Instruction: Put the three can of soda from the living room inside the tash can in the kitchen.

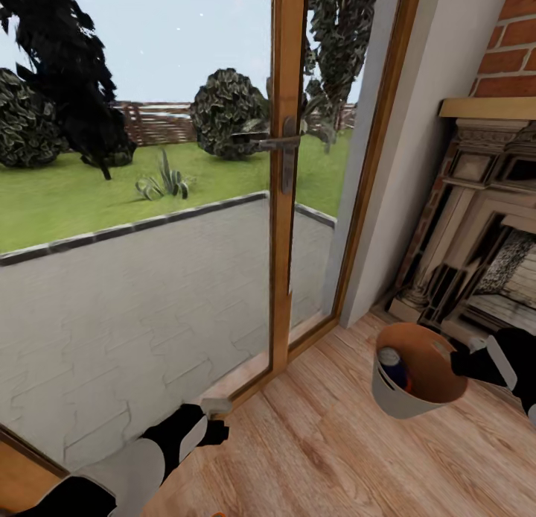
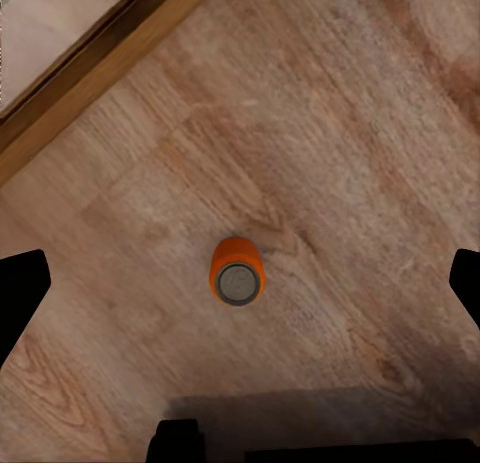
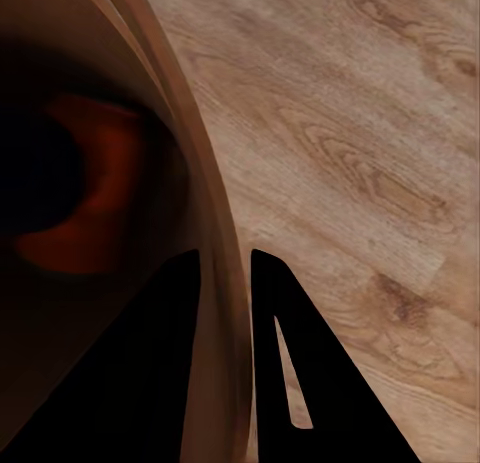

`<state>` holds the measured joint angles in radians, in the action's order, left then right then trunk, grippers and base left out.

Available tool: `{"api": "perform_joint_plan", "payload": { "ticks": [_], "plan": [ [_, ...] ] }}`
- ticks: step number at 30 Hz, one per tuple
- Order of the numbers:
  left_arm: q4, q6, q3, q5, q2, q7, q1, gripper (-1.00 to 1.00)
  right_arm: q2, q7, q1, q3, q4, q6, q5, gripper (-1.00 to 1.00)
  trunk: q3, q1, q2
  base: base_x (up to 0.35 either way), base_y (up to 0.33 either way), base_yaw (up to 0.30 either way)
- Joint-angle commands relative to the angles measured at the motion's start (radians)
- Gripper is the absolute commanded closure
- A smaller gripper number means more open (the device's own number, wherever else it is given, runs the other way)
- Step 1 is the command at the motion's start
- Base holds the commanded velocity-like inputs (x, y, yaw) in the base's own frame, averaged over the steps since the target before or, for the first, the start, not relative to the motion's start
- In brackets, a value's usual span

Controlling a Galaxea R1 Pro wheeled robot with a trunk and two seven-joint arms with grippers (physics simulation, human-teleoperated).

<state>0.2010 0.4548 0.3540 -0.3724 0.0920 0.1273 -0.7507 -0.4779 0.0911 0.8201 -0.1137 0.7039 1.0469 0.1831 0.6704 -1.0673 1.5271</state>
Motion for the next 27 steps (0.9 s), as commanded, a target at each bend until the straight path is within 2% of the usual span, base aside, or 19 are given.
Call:
{"api": "perform_joint_plan", "payload": {
  "ticks": [1,13,17,20,23,27],
  "plan": [
    [0.000,-0.003,0.000,0.000,0.000,0.000,0.002,-1.00,-0.001,0.004,0.001,-0.001,0.000,0.000,0.013,1.00,0.000,0.000,0.000,0.000,0.000,0.000],
    [0.000,-0.017,0.005,0.000,0.001,0.001,0.009,-1.00,-0.006,0.005,0.001,-0.005,0.017,0.000,0.024,1.00,0.000,0.000,0.000,0.000,0.000,0.000],
    [0.000,-0.028,0.006,0.001,0.003,0.002,0.010,-1.00,-0.005,0.005,0.001,-0.012,0.109,0.000,0.027,1.00,0.000,0.000,0.000,0.000,0.000,0.000],
    [0.000,-0.035,0.006,0.001,0.004,0.002,0.010,-1.00,-0.004,0.006,0.001,-0.017,0.134,0.000,0.029,1.00,0.000,0.000,0.000,0.000,0.000,0.000],
    [0.000,-0.039,0.006,0.001,0.004,0.002,0.010,-1.00,-0.004,0.006,0.001,-0.062,0.155,0.000,0.071,1.00,0.000,0.000,0.000,0.000,0.000,0.000],
    [0.000,-0.040,0.006,0.001,0.005,0.002,0.010,-1.00,-0.003,0.006,0.000,-0.075,0.175,0.000,0.107,1.00,0.000,0.000,0.000,0.000,0.000,0.000]
  ]
}}
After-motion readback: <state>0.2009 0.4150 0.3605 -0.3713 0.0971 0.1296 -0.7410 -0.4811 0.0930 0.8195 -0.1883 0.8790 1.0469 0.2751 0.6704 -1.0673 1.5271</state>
